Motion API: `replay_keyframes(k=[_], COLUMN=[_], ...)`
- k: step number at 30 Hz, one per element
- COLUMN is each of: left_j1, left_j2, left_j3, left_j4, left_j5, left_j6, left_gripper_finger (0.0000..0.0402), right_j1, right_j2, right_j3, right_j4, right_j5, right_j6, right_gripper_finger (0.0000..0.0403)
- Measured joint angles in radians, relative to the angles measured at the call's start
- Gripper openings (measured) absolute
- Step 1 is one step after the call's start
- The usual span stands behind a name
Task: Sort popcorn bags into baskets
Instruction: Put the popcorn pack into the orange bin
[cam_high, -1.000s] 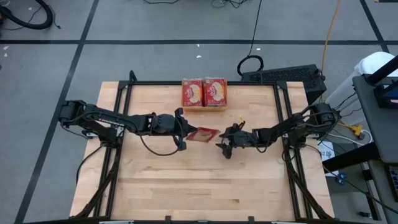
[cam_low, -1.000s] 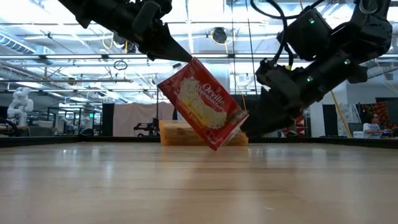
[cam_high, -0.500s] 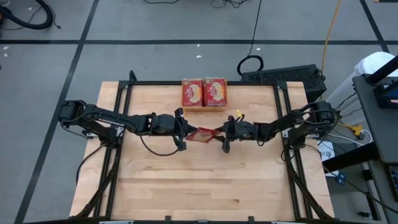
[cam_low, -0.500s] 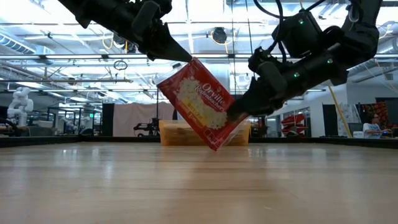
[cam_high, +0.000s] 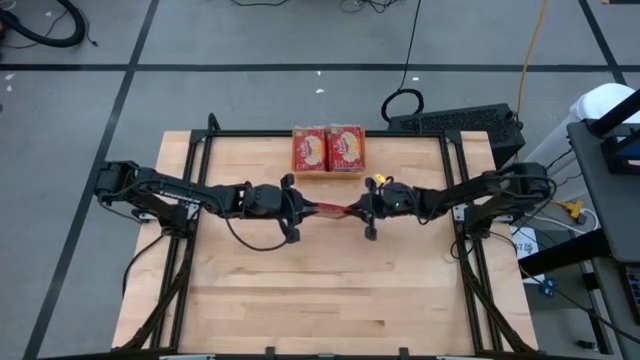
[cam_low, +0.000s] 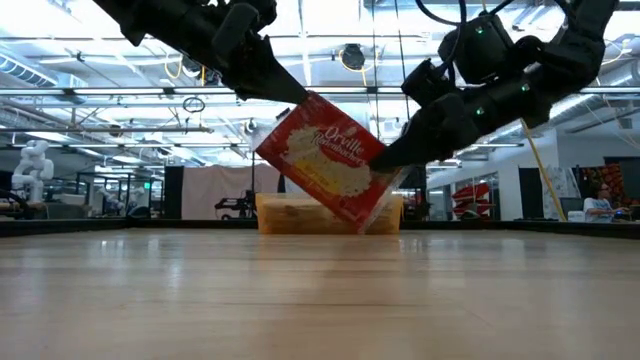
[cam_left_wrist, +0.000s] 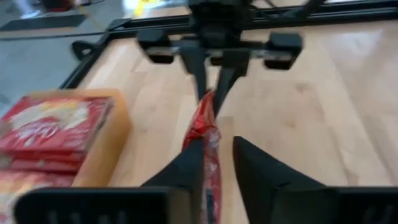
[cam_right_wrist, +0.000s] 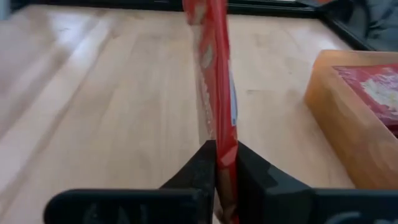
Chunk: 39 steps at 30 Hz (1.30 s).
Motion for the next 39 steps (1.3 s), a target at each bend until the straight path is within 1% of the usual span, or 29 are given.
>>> replay_keyframes(k=[4, 7, 11, 16, 19, 21, 24, 26, 28, 31, 34, 35, 37, 39], left_j1=[0.001, 0.001, -0.013, -0.055, -0.074, -0.08, -0.077, -0.068, -0.055, -0.034, -0.017, -0.009, 0.01, 0.035], left_j2=[0.0, 0.001, 0.002, 0.078, 0.148, 0.203, 0.264, 0.284, 0.29, 0.29, 0.283, 0.273, 0.236, 0.191], left_j3=[0.0, 0.0, -0.001, -0.027, -0.023, -0.024, -0.024, -0.024, -0.024, -0.024, -0.024, -0.024, -0.024, -0.024], left_j4=[-0.005, -0.005, -0.004, 0.1, 0.251, 0.364, 0.48, 0.509, 0.49, 0.474, 0.451, 0.426, 0.348, 0.245], left_j5=[-0.07, -0.087, -0.091, -0.092, -0.092, -0.092, -0.092, -0.092, -0.092, -0.092, -0.092, -0.092, -0.088, -0.087], left_j6=[-0.052, -0.094, -0.155, -0.211, -0.215, -0.205, -0.195, -0.192, -0.192, -0.183, -0.164, -0.16, -0.158, -0.165], left_gripper_finger=[0.0139, 0.0178, 0.0223, 0.0265, 0.0279, 0.0281, 0.0261, 0.023, 0.0188, 0.0113, 0.0038, 0.0023, 0.0019, 0.0032], right_j1=[-0.033, -0.038, -0.038, -0.038, -0.038, -0.038, -0.038, -0.038, -0.038, -0.038, -0.038, -0.038, -0.038, -0.038], right_j2=[-0.093, -0.177, -0.286, -0.372, -0.389, -0.389, -0.384, -0.381, -0.381, -0.381, -0.381, -0.381, -0.384, -0.387], right_j3=[0.001, 0.001, 0.001, 0.001, 0.001, 0.002, 0.001, 0.001, 0.001, 0.001, 0.001, 0.001, 0.001, 0.001], right_j4=[-0.169, -0.297, -0.421, -0.471, -0.477, -0.473, -0.477, -0.48, -0.481, -0.475, -0.475, -0.475, -0.475, -0.469], right_j5=[-0.088, -0.118, -0.119, -0.119, -0.119, -0.119, -0.118, -0.118, -0.117, -0.111, -0.035, -0.011, 0.028, 0.078], right_j6=[-0.007, -0.047, -0.081, -0.14, -0.171, -0.187, -0.176, -0.151, -0.126, -0.111, -0.068, -0.052, -0.023, 0.009], right_gripper_finger=[0.001, 0.0008, 0.002, 0.0018, 0.0015, 0.0015, 0.0015, 0.0015, 0.0019, 0.0028, 0.0041, 0.0047, 0.0059, 0.0071])
